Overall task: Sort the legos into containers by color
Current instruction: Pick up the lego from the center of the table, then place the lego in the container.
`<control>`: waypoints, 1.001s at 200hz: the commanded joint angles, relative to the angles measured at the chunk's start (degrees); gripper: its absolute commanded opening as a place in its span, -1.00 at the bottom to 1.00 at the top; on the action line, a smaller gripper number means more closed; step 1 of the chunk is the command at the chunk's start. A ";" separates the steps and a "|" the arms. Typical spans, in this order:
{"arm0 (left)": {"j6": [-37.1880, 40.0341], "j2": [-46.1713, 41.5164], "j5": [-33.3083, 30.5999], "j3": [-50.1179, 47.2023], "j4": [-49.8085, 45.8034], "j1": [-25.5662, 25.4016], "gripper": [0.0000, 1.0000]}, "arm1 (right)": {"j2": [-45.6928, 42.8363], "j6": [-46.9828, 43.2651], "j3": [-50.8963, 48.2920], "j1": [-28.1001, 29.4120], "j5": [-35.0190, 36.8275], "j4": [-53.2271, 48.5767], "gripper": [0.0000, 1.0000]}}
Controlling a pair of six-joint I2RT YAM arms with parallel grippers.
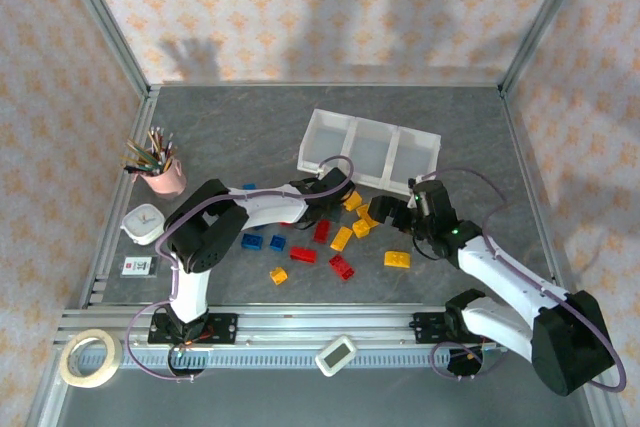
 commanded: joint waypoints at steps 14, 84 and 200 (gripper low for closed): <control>-0.01 -1.02 -1.66 0.77 -2.22 -0.41 -0.59 | -1.48 0.17 2.70 0.23 0.45 0.60 1.00; -0.14 -8.37 -5.95 2.38 -2.13 1.38 -0.63 | -0.91 2.17 5.46 0.23 3.00 3.94 1.00; 2.26 5.65 -3.47 23.93 3.22 11.46 -0.64 | 5.87 0.56 9.38 0.03 8.92 10.91 1.00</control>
